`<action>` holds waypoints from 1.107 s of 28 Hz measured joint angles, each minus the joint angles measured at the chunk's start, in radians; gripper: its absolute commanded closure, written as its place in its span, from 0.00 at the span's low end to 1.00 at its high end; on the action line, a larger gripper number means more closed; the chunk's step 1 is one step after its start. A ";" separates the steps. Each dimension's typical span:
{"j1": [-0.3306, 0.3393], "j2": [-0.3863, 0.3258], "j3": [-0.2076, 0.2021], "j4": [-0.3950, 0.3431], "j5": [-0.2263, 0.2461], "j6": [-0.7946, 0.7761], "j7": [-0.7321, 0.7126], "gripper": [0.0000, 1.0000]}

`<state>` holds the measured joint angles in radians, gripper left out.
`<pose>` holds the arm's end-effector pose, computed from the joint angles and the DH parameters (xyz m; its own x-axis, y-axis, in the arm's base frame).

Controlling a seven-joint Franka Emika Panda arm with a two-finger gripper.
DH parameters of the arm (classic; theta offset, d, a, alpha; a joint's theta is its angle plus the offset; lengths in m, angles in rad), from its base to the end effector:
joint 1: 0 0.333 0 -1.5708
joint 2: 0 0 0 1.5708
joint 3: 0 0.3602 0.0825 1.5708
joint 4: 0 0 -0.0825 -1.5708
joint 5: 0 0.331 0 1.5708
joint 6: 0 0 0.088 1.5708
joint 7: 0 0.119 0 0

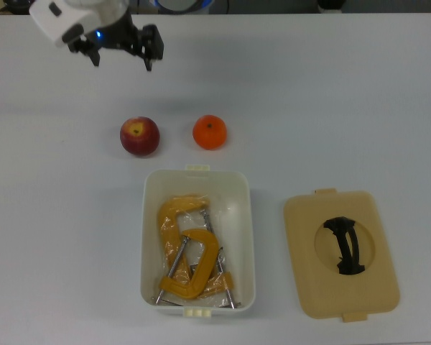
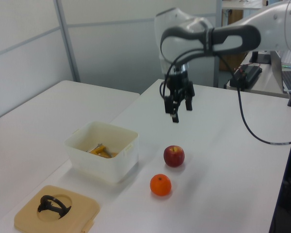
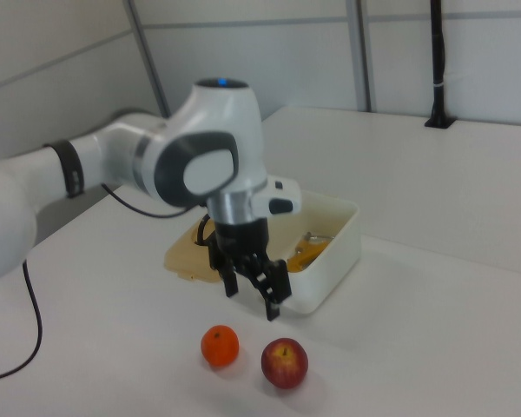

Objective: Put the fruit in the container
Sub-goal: 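Move the open gripper down over the red apple and close it, then lift the red apple and carry it over the white box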

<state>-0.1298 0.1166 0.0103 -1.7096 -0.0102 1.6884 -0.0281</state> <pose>0.5318 -0.0653 0.5474 0.9865 -0.0889 -0.1376 -0.0890 -0.9960 0.0048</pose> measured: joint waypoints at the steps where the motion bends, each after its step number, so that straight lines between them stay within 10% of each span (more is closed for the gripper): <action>1: 0.001 0.003 0.001 -0.026 -0.008 0.037 -0.001 0.00; 9: 0.003 0.037 0.004 -0.201 -0.045 0.279 -0.002 0.00; 20: 0.033 0.167 0.009 -0.219 -0.048 0.425 -0.003 0.02; 26: 0.036 0.190 0.009 -0.216 -0.048 0.449 -0.003 0.52; 31: 0.035 0.181 0.008 -0.197 -0.051 0.445 -0.015 0.55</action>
<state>-0.0948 0.2972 0.0179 -1.9061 -0.0608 2.1339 -0.0427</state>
